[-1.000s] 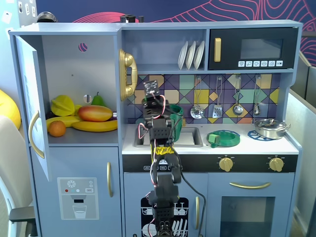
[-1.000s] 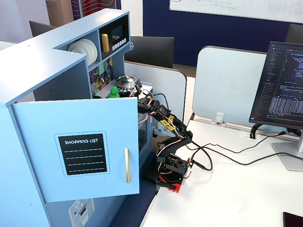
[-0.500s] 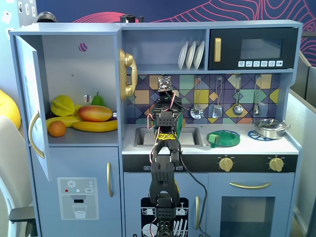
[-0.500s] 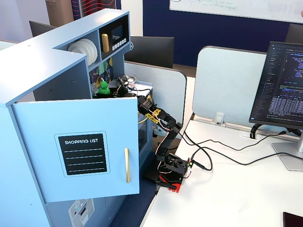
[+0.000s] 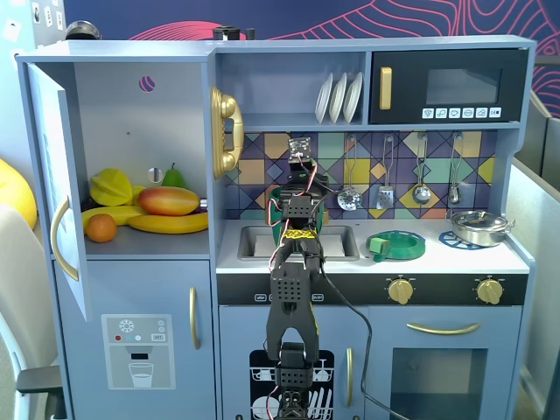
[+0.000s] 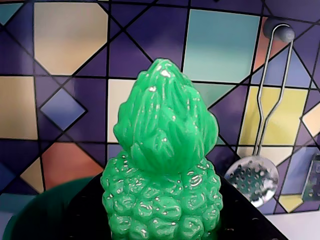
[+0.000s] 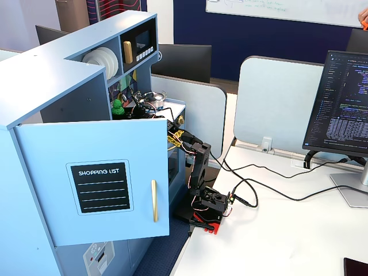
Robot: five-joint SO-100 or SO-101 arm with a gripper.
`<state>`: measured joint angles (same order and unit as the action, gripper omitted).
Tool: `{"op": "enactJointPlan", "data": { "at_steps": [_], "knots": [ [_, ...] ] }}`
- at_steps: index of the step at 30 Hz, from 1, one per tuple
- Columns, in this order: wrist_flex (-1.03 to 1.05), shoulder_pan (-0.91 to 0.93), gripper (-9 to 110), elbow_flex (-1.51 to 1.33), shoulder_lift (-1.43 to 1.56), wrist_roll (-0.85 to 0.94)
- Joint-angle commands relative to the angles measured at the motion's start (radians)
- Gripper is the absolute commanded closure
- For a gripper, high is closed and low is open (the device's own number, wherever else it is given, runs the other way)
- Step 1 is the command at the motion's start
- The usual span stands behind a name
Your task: Pick up the green pineapple from the left cabinet and place it in the green recipient
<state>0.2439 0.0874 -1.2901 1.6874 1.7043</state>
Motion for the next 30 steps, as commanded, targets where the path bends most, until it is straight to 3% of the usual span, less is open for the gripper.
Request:
{"op": "enactJointPlan", "data": {
  "at_steps": [1, 4, 17, 23, 30],
  "knots": [
    [-0.107, -0.025, 80, 0.092, -0.009, -0.086],
    [-0.127, -0.032, 75, 0.092, -0.017, -0.124],
    [-0.094, -0.048, 75, 0.064, 0.055, -0.143],
    [-0.003, -0.081, 77, -0.144, 0.314, -0.17],
    [0.02, -0.14, 76, -0.574, 0.698, -0.16]
  ]
}}
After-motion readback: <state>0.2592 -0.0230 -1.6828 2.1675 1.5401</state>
